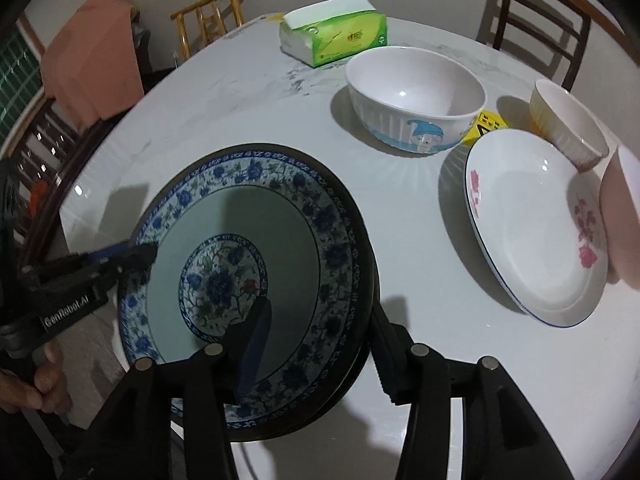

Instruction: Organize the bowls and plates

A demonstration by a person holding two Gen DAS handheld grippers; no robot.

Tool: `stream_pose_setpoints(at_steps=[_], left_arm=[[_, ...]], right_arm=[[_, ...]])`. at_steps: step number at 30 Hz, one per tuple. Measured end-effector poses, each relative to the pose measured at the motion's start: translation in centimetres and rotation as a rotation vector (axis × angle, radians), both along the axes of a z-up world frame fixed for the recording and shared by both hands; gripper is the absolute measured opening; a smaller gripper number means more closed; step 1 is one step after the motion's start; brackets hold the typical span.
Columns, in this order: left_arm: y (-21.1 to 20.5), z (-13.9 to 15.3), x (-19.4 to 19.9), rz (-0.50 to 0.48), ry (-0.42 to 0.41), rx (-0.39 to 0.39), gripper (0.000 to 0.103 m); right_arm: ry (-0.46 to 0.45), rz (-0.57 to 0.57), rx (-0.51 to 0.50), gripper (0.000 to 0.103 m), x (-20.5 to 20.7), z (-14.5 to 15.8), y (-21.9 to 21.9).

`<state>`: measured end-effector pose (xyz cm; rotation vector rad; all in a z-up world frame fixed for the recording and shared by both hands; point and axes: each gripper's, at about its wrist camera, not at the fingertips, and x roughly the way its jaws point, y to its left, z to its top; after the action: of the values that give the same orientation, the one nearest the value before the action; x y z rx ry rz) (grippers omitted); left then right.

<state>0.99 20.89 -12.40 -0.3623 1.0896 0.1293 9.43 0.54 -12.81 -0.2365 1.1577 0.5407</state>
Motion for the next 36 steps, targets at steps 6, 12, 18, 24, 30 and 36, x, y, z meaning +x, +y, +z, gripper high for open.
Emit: stream_pose_setpoints(at_steps=[6,12,18,24,30,36], left_arm=[[-0.1,0.0,0.1,0.003,-0.002,0.001,0.02],[-0.2,0.0,0.1,0.006,-0.001,0.011,0.023],[0.0,1.0,-0.4,0.037,-0.03,0.046,0.028],[-1.2,3.4,-0.6,0.061,-0.131,0.143,0.04],[-5.4,5.6,0.5,0.002,-0.246,0.192,0.049],[-11.0,5.9,3.6,-0.104,-0.284,0.15,0.056]], right_arm=[[-0.027,0.029,-0.052,0.049,-0.6,0.0,0.6],[-0.041,0.036,-0.072,0.05,-0.7,0.1,0.6],[-0.109,0.035,0.001,0.05,-0.9,1.3,-0.4],[-0.284,-0.029,0.102,0.05,-1.5,3.3,-5.1],[-0.397,-0.125,0.118,0.05,-0.6,4.1,-10.5],[-0.397,-0.246,0.144,0.05,0.8,3.7,-15.7]])
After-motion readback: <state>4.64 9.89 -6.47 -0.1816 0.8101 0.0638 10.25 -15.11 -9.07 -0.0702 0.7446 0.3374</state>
